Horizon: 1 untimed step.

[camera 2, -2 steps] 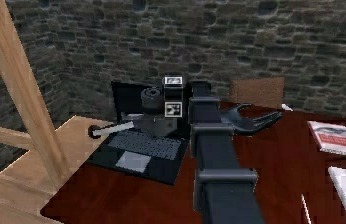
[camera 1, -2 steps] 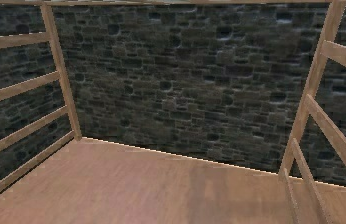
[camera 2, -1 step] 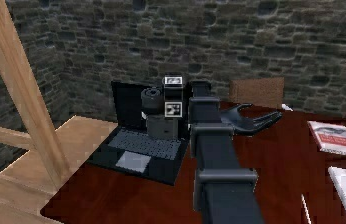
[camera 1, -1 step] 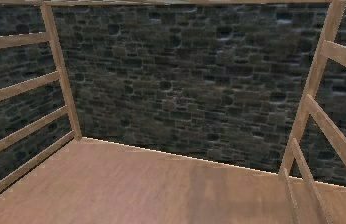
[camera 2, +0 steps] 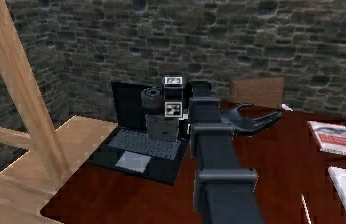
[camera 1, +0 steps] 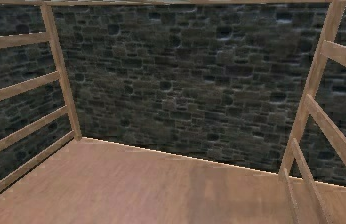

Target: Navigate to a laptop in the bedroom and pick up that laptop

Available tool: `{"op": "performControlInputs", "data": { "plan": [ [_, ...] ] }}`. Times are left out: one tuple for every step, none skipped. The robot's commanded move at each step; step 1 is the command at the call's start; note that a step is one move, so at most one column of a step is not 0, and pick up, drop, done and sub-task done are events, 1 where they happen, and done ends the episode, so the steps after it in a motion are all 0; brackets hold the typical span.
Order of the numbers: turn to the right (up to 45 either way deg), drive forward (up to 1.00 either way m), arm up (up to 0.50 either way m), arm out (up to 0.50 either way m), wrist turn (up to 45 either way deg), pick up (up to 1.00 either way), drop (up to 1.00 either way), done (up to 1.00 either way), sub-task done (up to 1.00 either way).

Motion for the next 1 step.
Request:
{"op": "performControlInputs", "data": {
  "plan": [
    [0.0,0.00,-0.30,0.00,0.0,0.00,0.00,0.00,0.00]
  ]
}}
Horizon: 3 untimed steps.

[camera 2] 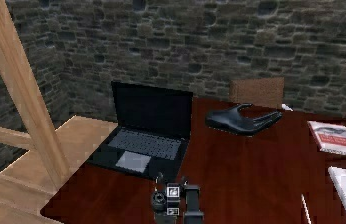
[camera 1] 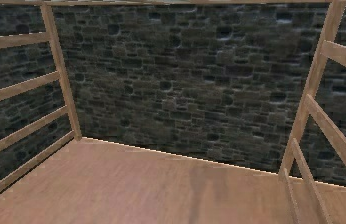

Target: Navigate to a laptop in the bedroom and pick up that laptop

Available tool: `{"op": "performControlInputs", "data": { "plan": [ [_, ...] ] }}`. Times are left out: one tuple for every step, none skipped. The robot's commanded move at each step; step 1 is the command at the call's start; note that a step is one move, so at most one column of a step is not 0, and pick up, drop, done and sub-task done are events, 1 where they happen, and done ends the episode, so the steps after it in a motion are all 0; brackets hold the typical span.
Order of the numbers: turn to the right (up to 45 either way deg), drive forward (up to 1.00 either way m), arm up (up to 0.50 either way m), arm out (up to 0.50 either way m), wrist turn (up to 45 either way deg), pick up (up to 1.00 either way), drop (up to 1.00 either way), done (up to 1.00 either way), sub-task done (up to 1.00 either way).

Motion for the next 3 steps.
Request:
{"op": "performControlInputs", "data": {
  "plan": [
    [0.0,0.00,0.00,0.00,0.0,1.00,0.00,0.00,0.00],
    [0.0,0.00,0.10,0.00,0.0,0.00,0.00,0.00,0.00],
    [0.0,0.00,0.00,0.00,0.0,0.00,0.00,1.00,0.00]
  ]
}}
